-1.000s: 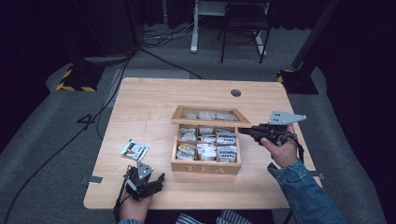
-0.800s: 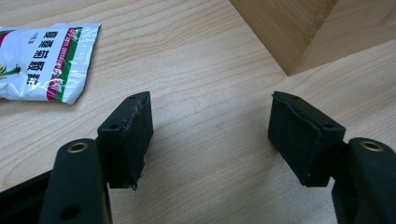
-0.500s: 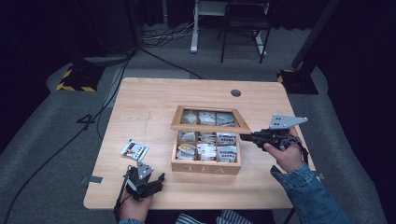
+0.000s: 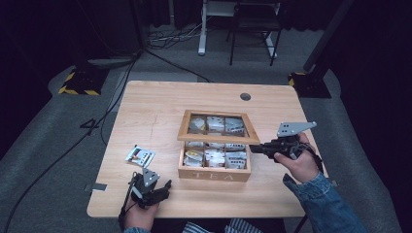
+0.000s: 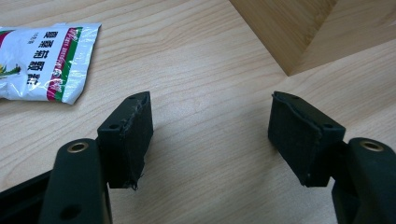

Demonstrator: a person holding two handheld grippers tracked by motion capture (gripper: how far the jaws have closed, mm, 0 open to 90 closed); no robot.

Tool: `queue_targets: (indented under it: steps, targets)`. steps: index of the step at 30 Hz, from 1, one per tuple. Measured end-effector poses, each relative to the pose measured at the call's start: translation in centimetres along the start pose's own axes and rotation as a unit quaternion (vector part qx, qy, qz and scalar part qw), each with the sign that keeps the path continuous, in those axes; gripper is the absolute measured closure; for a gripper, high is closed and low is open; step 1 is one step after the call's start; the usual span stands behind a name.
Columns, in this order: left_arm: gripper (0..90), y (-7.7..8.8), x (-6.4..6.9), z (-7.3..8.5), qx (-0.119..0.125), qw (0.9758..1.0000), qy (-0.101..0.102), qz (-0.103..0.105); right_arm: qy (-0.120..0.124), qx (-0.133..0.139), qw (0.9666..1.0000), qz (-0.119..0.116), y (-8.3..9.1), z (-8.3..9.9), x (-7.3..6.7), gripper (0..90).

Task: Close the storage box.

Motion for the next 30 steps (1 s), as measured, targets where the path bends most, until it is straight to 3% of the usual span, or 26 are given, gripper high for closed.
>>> queue_targets:
  steps: [8, 15, 20, 23, 30]
  targets:
    - [31.8, 0.0, 0.0, 0.0, 0.000, 1.0000, 0.000, 0.000, -0.012, -0.044, 0.9990, 0.000, 0.2, 0.7, 0.1, 90.0]
    - [31.8, 0.0, 0.0, 0.0, 0.000, 1.0000, 0.001, 0.001, -0.006, -0.101, 0.9949, 0.006, -0.3, 1.5, -0.3, 90.0]
    - [31.8, 0.0, 0.0, 0.0, 0.000, 1.0000, 0.001, 0.000, -0.003, -0.119, 0.9929, -0.001, -0.5, 1.9, -0.5, 90.0]
    - [31.8, 0.0, 0.0, 0.0, 0.000, 1.0000, 0.001, 0.000, 0.000, -0.126, 0.9919, -0.016, -0.7, 2.0, -0.9, 90.0]
    - [31.8, 0.0, 0.0, 0.0, 0.000, 1.0000, 0.001, 0.000, -0.002, -0.146, 0.9891, -0.012, -0.9, 2.3, -1.1, 90.0]
Point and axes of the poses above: each handheld gripper's, and its own axes: y roughly backward along the jaws, z roughly out of its underside, x roughly to its right, the point moved 6 cm from there along -y, roughly forward along the jaws, and after that the axes turned 2 degrees about -x, right-handed, at the moved point
